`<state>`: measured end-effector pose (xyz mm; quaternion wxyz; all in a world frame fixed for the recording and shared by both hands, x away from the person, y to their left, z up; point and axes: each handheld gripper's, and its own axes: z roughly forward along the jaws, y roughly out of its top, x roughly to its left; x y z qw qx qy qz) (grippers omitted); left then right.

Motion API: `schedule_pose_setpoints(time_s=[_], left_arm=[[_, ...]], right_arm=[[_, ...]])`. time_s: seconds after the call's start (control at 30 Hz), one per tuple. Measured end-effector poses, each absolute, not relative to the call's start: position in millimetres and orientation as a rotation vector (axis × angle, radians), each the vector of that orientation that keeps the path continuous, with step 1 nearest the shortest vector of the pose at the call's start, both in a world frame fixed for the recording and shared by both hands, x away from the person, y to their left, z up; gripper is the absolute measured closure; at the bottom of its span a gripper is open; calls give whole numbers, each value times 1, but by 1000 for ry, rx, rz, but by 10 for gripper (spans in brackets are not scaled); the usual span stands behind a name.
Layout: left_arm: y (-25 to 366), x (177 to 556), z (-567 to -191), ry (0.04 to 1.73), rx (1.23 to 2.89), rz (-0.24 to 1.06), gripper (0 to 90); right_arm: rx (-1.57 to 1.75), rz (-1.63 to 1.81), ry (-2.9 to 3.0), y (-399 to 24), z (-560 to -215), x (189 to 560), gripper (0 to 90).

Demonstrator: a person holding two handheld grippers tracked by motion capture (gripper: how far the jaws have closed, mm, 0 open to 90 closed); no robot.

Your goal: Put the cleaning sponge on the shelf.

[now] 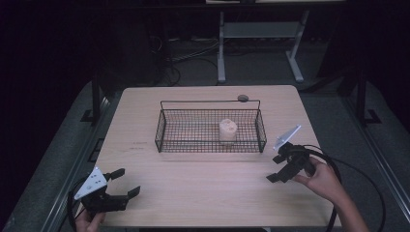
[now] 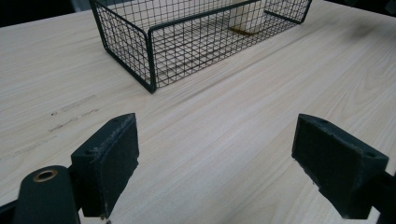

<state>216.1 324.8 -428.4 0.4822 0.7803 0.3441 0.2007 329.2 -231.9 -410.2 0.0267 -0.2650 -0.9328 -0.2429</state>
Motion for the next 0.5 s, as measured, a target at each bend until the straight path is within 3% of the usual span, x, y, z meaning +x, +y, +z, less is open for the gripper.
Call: schedule_pose_setpoints(time_s=[0.5], left_arm=[[325, 216, -429, 837, 1907, 490, 141]], right_arm=[[-821, -760, -2869, -236, -421, 317, 174]])
